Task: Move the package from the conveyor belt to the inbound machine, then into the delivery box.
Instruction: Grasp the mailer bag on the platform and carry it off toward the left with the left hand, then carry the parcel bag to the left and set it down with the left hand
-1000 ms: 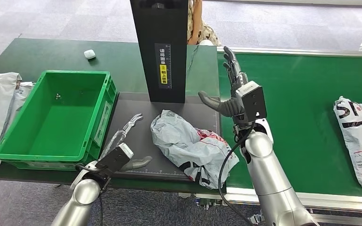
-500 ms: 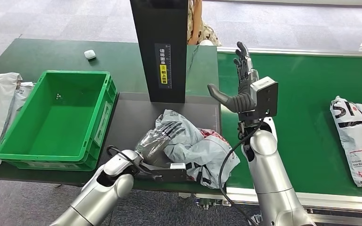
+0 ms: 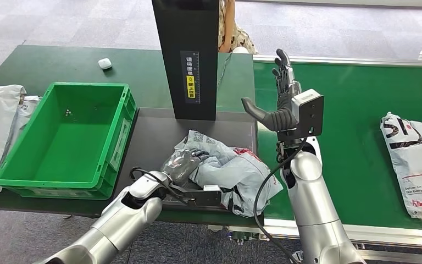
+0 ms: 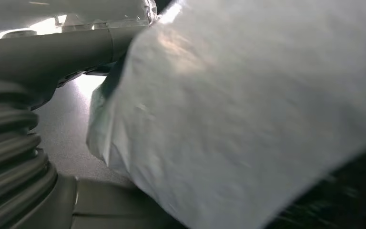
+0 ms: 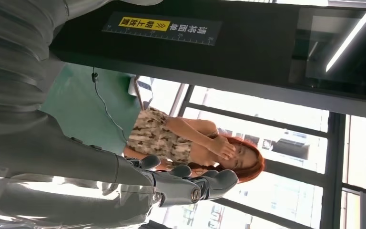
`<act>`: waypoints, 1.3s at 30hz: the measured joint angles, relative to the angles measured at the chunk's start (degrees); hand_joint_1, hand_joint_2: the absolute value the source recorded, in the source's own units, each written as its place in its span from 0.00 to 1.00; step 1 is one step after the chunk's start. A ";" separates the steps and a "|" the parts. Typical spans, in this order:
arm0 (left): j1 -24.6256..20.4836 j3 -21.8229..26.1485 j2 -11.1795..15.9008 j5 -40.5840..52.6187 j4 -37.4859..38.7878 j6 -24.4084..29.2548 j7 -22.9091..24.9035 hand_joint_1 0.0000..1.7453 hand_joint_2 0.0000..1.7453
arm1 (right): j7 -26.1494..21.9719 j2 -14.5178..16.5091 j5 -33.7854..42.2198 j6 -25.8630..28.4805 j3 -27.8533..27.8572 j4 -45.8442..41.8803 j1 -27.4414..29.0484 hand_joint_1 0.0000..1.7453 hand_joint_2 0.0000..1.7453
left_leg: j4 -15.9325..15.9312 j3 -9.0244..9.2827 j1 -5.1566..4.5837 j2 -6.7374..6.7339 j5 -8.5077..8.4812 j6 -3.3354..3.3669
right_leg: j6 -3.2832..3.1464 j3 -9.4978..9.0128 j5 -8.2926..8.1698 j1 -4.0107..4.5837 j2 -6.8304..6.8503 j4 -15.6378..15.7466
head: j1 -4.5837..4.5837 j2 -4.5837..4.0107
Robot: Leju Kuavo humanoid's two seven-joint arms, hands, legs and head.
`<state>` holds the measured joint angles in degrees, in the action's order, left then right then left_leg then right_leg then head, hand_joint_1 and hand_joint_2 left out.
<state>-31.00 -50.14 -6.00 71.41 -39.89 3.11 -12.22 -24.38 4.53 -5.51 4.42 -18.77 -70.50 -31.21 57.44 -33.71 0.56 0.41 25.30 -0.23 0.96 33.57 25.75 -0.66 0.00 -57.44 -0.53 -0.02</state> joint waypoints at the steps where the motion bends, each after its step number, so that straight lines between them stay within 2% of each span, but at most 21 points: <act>1: -0.09 0.00 -0.05 -0.02 0.28 0.05 0.00 1.00 1.00 | -0.07 0.03 -0.04 0.04 0.02 0.02 0.07 0.00 1.00 | 0.00 0.00 0.00 0.00 0.00 0.00 | 0.00 0.00 0.00 0.00 0.00 0.00 | 0.00 0.00; 9: -0.25 0.09 -0.12 -0.03 0.74 1.85 0.00 1.00 1.00 | -0.39 0.06 -0.14 0.27 0.38 0.03 0.60 0.00 1.00 | 0.00 0.01 0.00 -0.01 0.00 0.00 | 0.00 0.02 0.00 0.01 -0.02 -0.01 | 0.00 0.00; 12: 0.00 0.49 -0.10 -0.02 0.51 4.35 -0.42 1.00 1.00 | -0.43 0.03 -0.15 0.15 0.53 -0.07 0.96 0.00 1.00 | 0.00 0.01 0.00 -0.02 0.00 0.00 | 0.00 0.04 0.00 0.01 -0.02 -0.02 | 0.00 0.00; 15: 0.72 1.69 0.31 0.03 -1.52 9.99 -1.11 1.00 1.00 | -0.43 -0.22 -0.08 0.12 1.05 -1.00 1.92 0.00 1.00 | 0.00 -0.02 0.00 -0.02 -0.01 -0.01 | -0.01 0.08 0.00 0.01 -0.02 -0.03 | 0.01 0.00; 18: 1.84 4.63 1.85 1.65 -7.73 19.57 0.98 1.00 1.00 | -0.37 -0.93 0.25 0.51 2.08 -3.46 3.81 0.00 1.00 | 0.00 -0.08 0.00 -0.04 -0.01 -0.01 | -0.01 0.15 0.00 0.01 -0.06 -0.05 | 0.01 0.00; 21: 3.02 10.36 3.75 4.01 -16.39 29.90 3.15 1.00 1.00 | 0.10 -1.60 0.46 0.87 3.30 -6.35 5.97 0.00 1.00 | -0.03 -0.12 0.00 -0.07 0.00 -0.01 | -0.02 0.21 0.01 0.01 -0.11 -0.06 | 0.00 0.00; 24: 4.66 17.39 5.17 6.64 -24.87 36.00 3.63 1.00 1.00 | 0.46 -1.87 0.33 0.98 4.01 -8.18 7.06 0.00 1.00 | -0.06 -0.12 0.01 -0.07 0.00 -0.02 | -0.03 0.23 0.02 0.02 -0.11 -0.06 | -0.01 0.00; 27: 6.34 24.22 5.81 8.52 -31.37 36.90 3.33 1.00 1.00 | 0.57 -1.99 -0.02 1.13 4.10 -8.78 7.29 0.00 1.00 | -0.08 -0.12 0.02 -0.08 -0.01 -0.02 | -0.04 0.24 0.02 0.04 -0.11 -0.06 | -0.01 0.00; 31: 7.71 31.56 6.03 11.12 -35.81 36.84 4.21 1.00 1.00 | 0.54 -2.43 -0.12 2.01 4.10 -9.17 7.35 0.00 1.00 | -0.08 -0.13 0.03 -0.07 -0.03 -0.04 | -0.04 0.23 0.02 0.03 -0.10 -0.06 | 0.01 0.00; 33: 7.76 34.68 6.19 12.23 -36.40 35.55 6.88 1.00 1.00 | 0.54 -2.68 -0.15 2.43 4.10 -9.58 7.45 0.00 1.00 | -0.08 -0.12 0.02 -0.07 -0.03 -0.05 | -0.04 0.22 0.01 0.02 -0.09 -0.06 | 0.01 0.00; 36: 7.44 39.16 6.77 13.88 -35.47 30.75 13.50 1.00 1.00 | 0.65 -2.84 -0.46 2.91 4.10 -10.28 7.73 0.00 1.00 | -0.08 -0.12 0.02 -0.07 -0.04 -0.06 | -0.04 0.22 0.01 0.02 -0.10 -0.06 | 0.01 0.00; 39: 6.99 42.62 7.45 14.27 -33.06 27.64 16.80 1.00 1.00 | 0.85 -2.85 -0.81 2.95 4.10 -10.65 7.88 0.00 1.00 | -0.07 -0.12 0.03 -0.08 -0.04 -0.06 | -0.06 0.24 0.00 0.04 -0.10 -0.06 | 0.00 0.00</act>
<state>-24.01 -7.52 1.45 85.68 -72.95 30.75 4.58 -23.53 1.68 -6.32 7.37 -14.67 -81.15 -23.33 57.37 -33.83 0.58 0.33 25.26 -0.30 0.90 33.81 25.75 -0.62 -0.11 -57.50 -0.53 -0.02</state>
